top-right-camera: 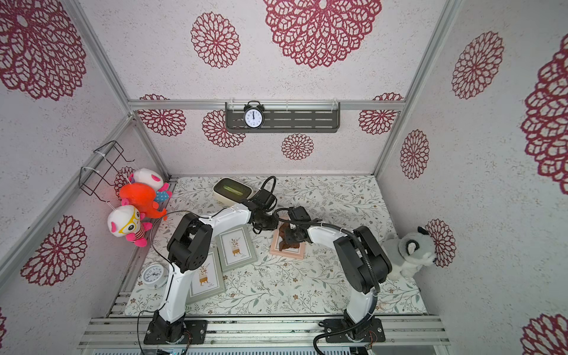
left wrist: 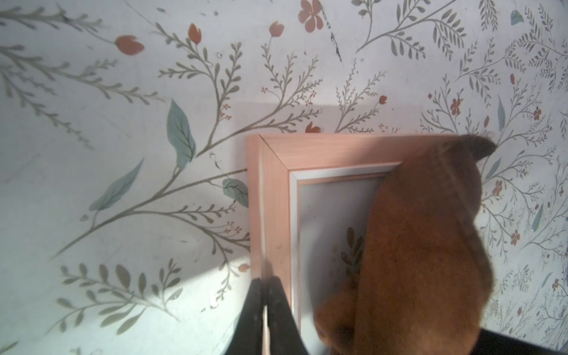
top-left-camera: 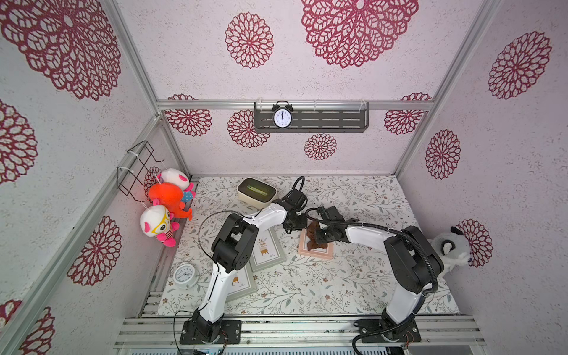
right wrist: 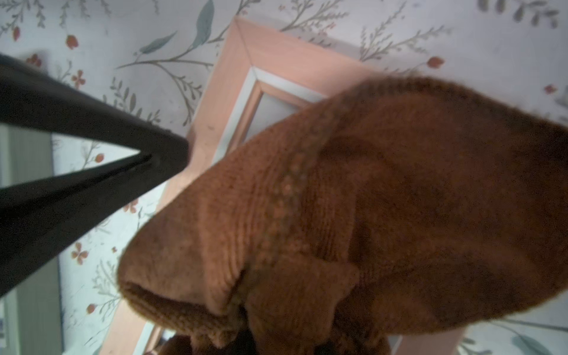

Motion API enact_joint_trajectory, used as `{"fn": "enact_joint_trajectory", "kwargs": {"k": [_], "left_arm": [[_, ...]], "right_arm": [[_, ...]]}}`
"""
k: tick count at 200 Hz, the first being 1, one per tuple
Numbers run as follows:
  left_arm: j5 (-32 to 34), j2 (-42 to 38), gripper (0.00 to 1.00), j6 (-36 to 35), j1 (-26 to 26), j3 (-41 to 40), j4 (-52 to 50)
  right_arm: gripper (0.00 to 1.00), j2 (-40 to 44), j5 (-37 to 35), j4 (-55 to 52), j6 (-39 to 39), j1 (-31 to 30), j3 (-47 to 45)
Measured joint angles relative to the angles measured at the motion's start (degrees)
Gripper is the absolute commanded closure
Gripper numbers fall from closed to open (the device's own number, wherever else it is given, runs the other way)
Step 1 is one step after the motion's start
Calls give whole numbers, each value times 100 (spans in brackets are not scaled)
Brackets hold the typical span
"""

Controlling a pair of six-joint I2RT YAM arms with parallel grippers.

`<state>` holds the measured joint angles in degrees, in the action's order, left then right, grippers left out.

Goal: Wipe the picture frame with a cloth
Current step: Wipe the dirt from the picture frame.

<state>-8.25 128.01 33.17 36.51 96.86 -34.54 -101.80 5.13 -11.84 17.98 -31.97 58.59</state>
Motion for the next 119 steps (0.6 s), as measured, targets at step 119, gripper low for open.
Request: {"fn": "enact_joint_trajectory", "kwargs": {"k": [119], "left_arm": [[-2, 17, 92, -2, 0, 28, -24]], "right_arm": [[100, -461, -411, -192, 17, -131, 573]]}}
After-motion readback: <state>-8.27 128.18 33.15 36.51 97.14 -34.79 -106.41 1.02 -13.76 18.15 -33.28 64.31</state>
